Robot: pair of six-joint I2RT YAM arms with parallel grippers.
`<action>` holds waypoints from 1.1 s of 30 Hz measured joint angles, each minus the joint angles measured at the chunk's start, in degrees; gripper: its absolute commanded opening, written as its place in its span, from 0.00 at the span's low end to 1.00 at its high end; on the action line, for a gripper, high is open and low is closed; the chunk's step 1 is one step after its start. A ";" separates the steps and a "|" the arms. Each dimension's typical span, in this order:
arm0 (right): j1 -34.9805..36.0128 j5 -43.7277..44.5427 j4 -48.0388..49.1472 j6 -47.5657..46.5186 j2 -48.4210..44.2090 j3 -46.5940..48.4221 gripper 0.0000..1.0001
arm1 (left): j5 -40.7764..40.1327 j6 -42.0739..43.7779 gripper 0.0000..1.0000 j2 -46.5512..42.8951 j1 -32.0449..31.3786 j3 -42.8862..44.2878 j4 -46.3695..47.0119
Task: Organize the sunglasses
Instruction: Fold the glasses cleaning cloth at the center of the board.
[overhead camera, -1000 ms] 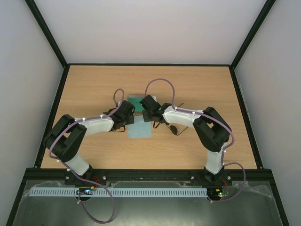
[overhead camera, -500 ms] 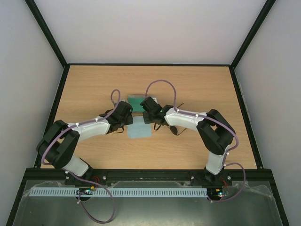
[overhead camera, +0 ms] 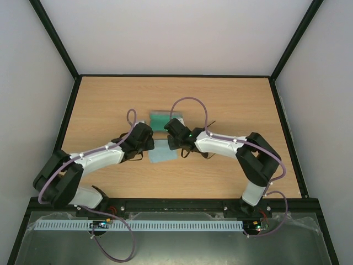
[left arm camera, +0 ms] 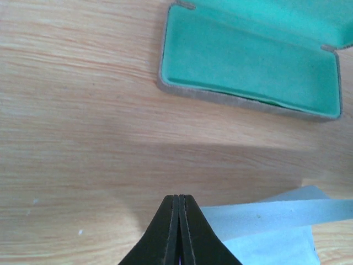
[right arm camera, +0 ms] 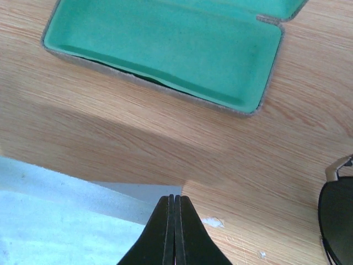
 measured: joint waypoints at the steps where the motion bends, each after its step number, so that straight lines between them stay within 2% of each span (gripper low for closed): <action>1: 0.20 0.11 0.00 0.11 -0.31 -0.46 0.01 | 0.07 -0.26 0.02 -0.39 -0.35 -0.39 -0.07; 21: 3.69 0.94 0.07 2.43 -5.14 -5.70 0.01 | -1.11 -4.76 0.02 -7.91 -6.56 -3.67 -4.68; 33: 4.44 0.96 0.17 3.48 -8.50 -7.39 0.01 | -1.57 -6.75 0.02 -9.40 -9.33 -6.01 -6.32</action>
